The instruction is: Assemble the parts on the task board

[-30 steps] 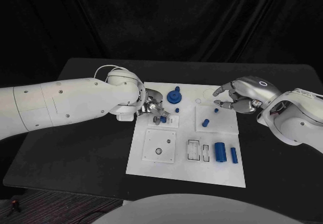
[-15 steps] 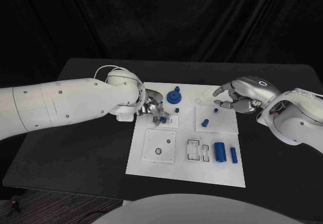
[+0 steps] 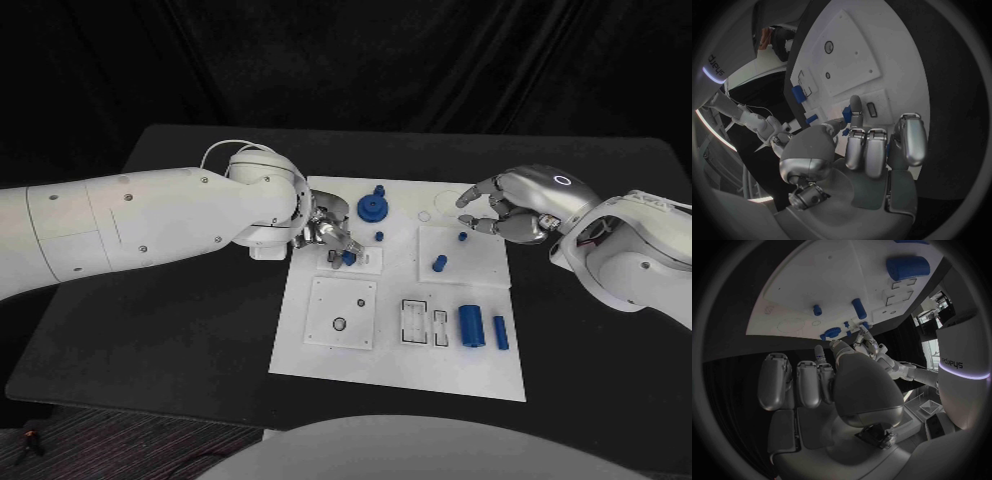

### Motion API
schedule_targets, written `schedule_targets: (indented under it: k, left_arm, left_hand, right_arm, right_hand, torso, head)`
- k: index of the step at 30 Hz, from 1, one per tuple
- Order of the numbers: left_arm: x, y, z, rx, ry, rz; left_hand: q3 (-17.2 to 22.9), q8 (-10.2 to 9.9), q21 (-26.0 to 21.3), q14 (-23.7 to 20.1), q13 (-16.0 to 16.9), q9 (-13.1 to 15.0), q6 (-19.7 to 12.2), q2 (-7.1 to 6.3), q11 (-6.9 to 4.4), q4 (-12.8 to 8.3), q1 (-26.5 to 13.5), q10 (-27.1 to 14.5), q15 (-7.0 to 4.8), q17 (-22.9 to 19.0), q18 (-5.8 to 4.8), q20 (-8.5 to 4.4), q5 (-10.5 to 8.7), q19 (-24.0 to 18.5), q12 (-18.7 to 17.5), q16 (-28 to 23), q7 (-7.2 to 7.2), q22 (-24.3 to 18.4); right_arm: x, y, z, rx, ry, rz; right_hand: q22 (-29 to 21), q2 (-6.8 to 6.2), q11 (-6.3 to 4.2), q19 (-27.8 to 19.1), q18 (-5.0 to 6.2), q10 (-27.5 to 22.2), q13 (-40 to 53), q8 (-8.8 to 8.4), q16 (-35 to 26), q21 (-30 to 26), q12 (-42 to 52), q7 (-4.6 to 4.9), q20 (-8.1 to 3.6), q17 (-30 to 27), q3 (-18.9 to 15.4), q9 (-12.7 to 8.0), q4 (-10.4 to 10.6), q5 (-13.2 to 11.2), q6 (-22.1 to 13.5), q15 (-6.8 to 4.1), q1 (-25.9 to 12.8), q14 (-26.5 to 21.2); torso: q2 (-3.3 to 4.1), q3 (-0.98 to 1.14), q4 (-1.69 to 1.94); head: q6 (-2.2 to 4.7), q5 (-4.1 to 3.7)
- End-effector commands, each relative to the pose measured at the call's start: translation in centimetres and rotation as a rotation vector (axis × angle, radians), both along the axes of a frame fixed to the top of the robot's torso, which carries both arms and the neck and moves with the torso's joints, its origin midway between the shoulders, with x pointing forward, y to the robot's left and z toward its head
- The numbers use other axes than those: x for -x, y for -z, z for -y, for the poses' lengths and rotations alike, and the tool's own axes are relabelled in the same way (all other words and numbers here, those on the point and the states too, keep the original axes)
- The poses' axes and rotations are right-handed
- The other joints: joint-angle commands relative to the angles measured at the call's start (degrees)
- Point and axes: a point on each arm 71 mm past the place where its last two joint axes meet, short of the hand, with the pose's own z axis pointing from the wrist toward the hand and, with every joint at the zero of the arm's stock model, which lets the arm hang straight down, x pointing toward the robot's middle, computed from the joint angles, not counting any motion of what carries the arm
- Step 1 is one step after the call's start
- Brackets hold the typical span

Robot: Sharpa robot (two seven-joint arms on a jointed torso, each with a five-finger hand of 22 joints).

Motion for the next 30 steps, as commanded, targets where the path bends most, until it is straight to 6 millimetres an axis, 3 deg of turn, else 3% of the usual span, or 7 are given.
schedule_targets:
  k: [1,30]
  left_arm:
    - [0.09,-0.01,0.23,0.025,0.011,0.002]
    - [-0.24,-0.16,0.04,0.042,-0.018,0.029]
  left_hand:
    - [0.11,-0.31,-0.28,5.84,13.98,0.04,-0.43,0.05,-0.54,-0.59,0.50,4.88,-0.40,15.08,0.33,-0.47,0.38,-0.05,-0.30,0.15,-0.06,7.24]
    - [1.35,-0.68,-0.34,5.84,13.41,-0.01,-0.76,-0.17,-0.49,-1.59,0.45,4.32,-0.41,15.08,0.31,-0.48,1.59,0.08,-0.94,0.15,0.08,7.39]
  right_arm:
    - [-0.03,0.15,0.10,0.004,0.016,-0.005]
    - [-0.09,0.25,0.14,0.004,0.019,-0.009]
  right_hand:
    - [10.38,-0.09,0.06,0.20,0.41,-0.47,-0.07,-0.29,-0.12,-0.39,-0.27,0.04,0.20,-0.08,0.30,-0.09,-0.09,0.25,0.39,-0.13,0.43,2.99]
    - [10.31,-0.02,0.09,0.11,0.46,-0.66,-0.45,-0.28,-0.31,-0.65,-0.56,0.06,0.21,-0.42,0.56,-0.13,-0.22,0.31,0.49,-0.12,0.62,2.91]
  torso:
    - [0.01,-0.01,0.01]
    - [0.01,-0.02,-0.02]
  head:
    - [0.00,0.01]
    - [0.00,0.03]
